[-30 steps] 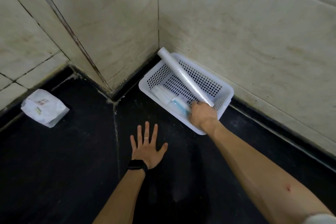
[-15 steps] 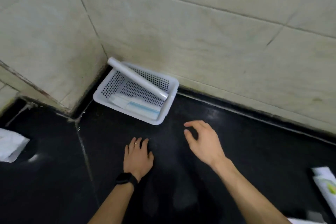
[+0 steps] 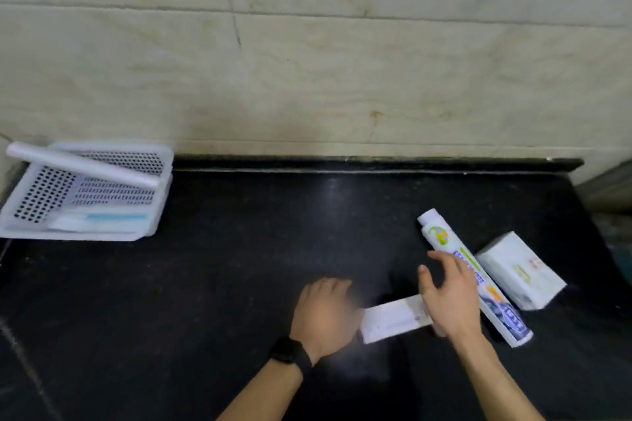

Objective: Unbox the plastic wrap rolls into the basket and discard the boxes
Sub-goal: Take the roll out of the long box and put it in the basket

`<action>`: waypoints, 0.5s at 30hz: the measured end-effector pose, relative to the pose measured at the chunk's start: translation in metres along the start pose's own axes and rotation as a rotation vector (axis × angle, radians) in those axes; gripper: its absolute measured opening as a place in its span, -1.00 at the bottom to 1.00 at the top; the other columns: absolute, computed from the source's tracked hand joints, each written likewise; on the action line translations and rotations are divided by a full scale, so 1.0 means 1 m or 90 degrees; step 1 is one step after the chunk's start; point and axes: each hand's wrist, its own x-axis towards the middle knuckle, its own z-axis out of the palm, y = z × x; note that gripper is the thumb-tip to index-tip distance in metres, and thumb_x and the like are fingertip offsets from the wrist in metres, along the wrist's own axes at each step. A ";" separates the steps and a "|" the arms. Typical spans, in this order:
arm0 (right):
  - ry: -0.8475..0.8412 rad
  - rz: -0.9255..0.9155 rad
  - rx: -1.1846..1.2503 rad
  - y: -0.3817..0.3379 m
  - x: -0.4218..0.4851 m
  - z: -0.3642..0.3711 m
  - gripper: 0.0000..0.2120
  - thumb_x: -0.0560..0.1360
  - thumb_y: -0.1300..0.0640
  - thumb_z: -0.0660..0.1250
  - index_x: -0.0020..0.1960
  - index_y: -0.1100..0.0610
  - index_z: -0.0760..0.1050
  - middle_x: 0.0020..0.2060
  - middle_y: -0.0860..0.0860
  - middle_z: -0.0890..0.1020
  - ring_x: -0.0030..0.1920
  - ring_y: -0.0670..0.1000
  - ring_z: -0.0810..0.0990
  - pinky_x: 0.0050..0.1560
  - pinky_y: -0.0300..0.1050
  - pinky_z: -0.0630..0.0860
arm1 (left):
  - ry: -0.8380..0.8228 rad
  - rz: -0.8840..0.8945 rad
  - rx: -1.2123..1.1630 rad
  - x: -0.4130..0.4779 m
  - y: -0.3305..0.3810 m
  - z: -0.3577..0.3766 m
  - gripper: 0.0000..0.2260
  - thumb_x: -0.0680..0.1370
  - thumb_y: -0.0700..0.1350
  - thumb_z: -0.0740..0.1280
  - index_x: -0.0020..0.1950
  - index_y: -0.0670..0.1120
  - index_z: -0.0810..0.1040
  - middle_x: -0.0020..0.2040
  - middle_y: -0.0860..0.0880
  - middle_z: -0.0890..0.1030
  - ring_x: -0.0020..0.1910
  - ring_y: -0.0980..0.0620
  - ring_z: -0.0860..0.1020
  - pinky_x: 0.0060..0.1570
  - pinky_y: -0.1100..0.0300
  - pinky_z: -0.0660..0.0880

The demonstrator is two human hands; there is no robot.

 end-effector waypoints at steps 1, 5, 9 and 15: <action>0.012 0.026 -0.009 0.017 0.007 -0.008 -0.71 0.51 0.18 0.41 0.21 0.20 0.55 0.15 0.16 0.62 0.21 0.23 0.51 0.28 0.13 0.42 | -0.017 0.015 0.013 0.006 0.017 0.006 -0.35 0.51 0.35 0.07 0.52 0.07 0.26 0.47 0.04 0.36 0.47 0.00 0.25 0.49 0.06 0.11; -0.072 0.105 -0.116 0.063 0.034 -0.024 -0.55 0.49 0.21 0.36 0.34 0.29 0.43 0.24 0.27 0.54 0.21 0.35 0.46 0.27 0.17 0.36 | -0.092 0.075 0.092 0.024 0.063 0.026 -0.23 0.43 0.39 0.22 0.54 0.04 0.21 0.48 -0.01 0.35 0.46 -0.06 0.28 0.47 -0.01 0.13; -0.182 0.154 -0.235 0.094 0.047 -0.029 -0.40 0.47 0.07 0.34 0.46 0.15 0.29 0.35 0.19 0.45 0.29 0.27 0.40 0.26 0.13 0.44 | -0.152 0.062 0.137 0.037 0.086 0.040 -0.20 0.44 0.22 0.35 0.57 0.00 0.12 0.47 -0.06 0.35 0.40 -0.13 0.36 0.40 -0.04 0.25; -0.225 0.130 -0.270 0.119 0.055 -0.024 -0.39 0.48 0.03 0.35 0.48 0.11 0.26 0.39 0.13 0.41 0.34 0.23 0.39 0.29 0.13 0.43 | -0.149 0.017 0.125 0.038 0.082 0.040 -0.50 0.49 0.07 0.29 0.39 0.02 0.30 0.28 -0.04 0.47 0.20 -0.14 0.48 0.09 0.00 0.46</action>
